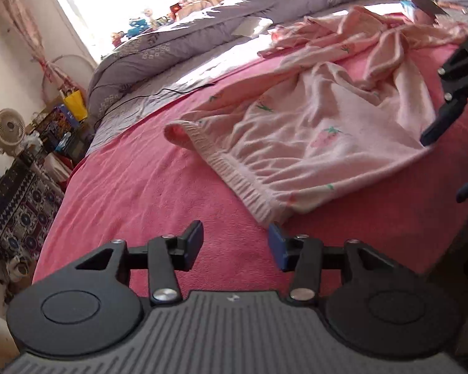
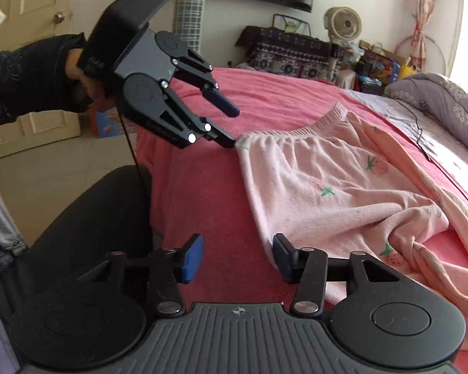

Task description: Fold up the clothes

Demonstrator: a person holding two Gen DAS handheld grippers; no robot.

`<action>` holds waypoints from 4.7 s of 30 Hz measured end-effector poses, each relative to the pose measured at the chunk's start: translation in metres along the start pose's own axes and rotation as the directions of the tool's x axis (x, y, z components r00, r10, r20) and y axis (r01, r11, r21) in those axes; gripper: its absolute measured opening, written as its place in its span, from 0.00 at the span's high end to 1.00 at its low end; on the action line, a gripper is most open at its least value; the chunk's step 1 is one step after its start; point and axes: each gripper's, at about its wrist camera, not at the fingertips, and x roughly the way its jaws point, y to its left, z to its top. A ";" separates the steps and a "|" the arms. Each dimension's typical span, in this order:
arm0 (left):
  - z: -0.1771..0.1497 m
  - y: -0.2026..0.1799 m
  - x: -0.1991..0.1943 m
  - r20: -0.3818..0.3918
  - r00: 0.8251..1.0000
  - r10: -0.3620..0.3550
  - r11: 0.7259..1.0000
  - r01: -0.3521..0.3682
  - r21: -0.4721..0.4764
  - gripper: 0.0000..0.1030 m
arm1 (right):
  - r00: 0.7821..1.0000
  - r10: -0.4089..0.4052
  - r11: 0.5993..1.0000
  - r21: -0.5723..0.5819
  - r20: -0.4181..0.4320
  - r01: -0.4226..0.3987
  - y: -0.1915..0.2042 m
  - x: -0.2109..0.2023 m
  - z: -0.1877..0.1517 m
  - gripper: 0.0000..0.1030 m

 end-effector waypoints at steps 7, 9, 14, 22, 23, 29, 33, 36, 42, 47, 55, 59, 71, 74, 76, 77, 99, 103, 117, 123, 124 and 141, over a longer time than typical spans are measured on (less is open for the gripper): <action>0.039 0.012 -0.009 0.251 0.968 0.020 0.978 0.033 -0.206 0.30 | 0.969 -0.175 0.985 0.023 0.174 0.174 -0.031 -0.029 0.031 0.18; 0.041 -0.022 0.013 0.241 0.970 -0.035 0.993 0.061 -0.103 0.25 | 0.950 -0.252 0.967 0.069 0.186 0.243 -0.054 -0.022 0.046 0.18; 0.014 -0.069 0.064 0.185 0.982 -0.031 0.994 0.049 -0.095 0.26 | 0.952 -0.284 0.956 0.108 0.117 0.272 -0.121 0.048 0.097 0.20; -0.016 -0.055 0.060 0.291 0.954 -0.071 0.959 0.146 -0.243 0.26 | 0.960 -0.234 0.952 0.163 -0.155 0.259 -0.175 0.205 0.126 0.82; -0.017 -0.054 0.059 0.301 0.951 -0.076 0.957 0.155 -0.247 0.26 | 0.956 -0.250 0.951 0.145 -0.154 0.273 -0.172 0.209 0.125 0.86; -0.025 -0.051 0.059 0.346 0.935 -0.082 0.953 0.174 -0.246 0.25 | 0.941 -0.338 0.939 0.049 -0.026 0.339 -0.163 0.212 0.151 0.86; -0.029 -0.050 0.057 0.359 0.930 -0.083 0.950 0.183 -0.253 0.25 | 0.948 -0.303 0.952 0.010 -0.096 0.305 -0.164 0.265 0.134 0.84; -0.031 -0.050 0.053 0.360 0.929 -0.082 0.946 0.186 -0.264 0.25 | 0.948 -0.319 0.947 0.019 -0.016 0.319 -0.161 0.256 0.124 0.73; -0.030 -0.051 0.040 0.321 0.946 -0.048 0.939 0.152 -0.308 0.18 | 0.932 -0.354 0.926 0.167 0.071 0.339 -0.180 0.143 0.121 0.18; -0.024 -0.047 0.027 0.249 0.968 -0.006 0.928 0.098 -0.359 0.13 | 0.904 -0.420 0.898 0.178 0.082 0.402 -0.163 0.039 0.069 0.18; 0.026 -0.073 0.018 0.271 0.962 -0.033 0.949 0.115 -0.292 0.11 | 0.785 -0.601 0.772 0.142 -0.151 0.619 -0.124 -0.063 -0.070 0.12; 0.039 -0.110 0.024 0.257 0.965 -0.059 0.982 0.103 -0.161 0.06 | 0.662 -0.696 0.642 0.173 -0.278 0.747 -0.122 -0.097 -0.128 0.12; 0.030 -0.136 0.038 0.203 0.978 -0.047 0.998 0.052 -0.020 0.09 | 0.445 -0.806 0.360 0.273 -0.391 0.892 -0.154 -0.149 -0.210 0.52; 0.037 -0.137 0.042 0.196 0.978 -0.077 0.996 0.086 -0.037 0.16 | 0.413 -0.820 0.300 0.317 -0.396 0.900 -0.166 -0.150 -0.204 0.78; 0.037 -0.132 0.040 0.185 0.979 -0.087 0.994 0.097 -0.046 0.16 | 0.379 -0.860 0.248 0.369 -0.343 0.896 -0.163 -0.173 -0.189 0.79; 0.035 -0.130 0.039 0.181 0.979 -0.092 0.994 0.103 -0.048 0.15 | 0.367 -0.875 0.228 0.400 -0.316 0.888 -0.159 -0.187 -0.182 0.80; -0.003 -0.081 0.008 0.101 0.989 0.105 0.994 -0.104 -0.016 0.01 | 0.554 -0.803 0.483 0.307 -0.218 0.820 -0.178 -0.145 -0.145 0.23; -0.012 -0.082 0.005 0.115 0.988 0.101 0.993 -0.108 0.054 0.01 | 0.815 -0.579 0.813 0.096 0.036 0.574 -0.086 -0.082 -0.084 0.23; -0.030 -0.049 0.002 0.158 0.979 0.132 0.985 -0.147 0.092 0.02 | 0.903 -0.405 0.888 -0.171 0.145 0.426 0.031 0.077 0.025 0.87; -0.011 -0.068 0.025 0.313 0.934 0.172 0.964 -0.225 0.141 0.02 | 0.892 -0.419 0.904 -0.019 0.172 0.428 -0.006 0.044 0.048 0.89; -0.007 -0.074 0.031 0.352 0.908 0.228 0.944 -0.295 0.150 0.02 | 0.894 -0.414 0.907 -0.009 0.171 0.422 -0.008 0.041 0.049 0.89; 0.003 -0.061 0.050 0.374 0.857 0.354 0.897 -0.425 0.125 0.73 | 0.863 -0.501 0.849 -0.152 0.066 0.505 0.010 0.076 0.015 0.94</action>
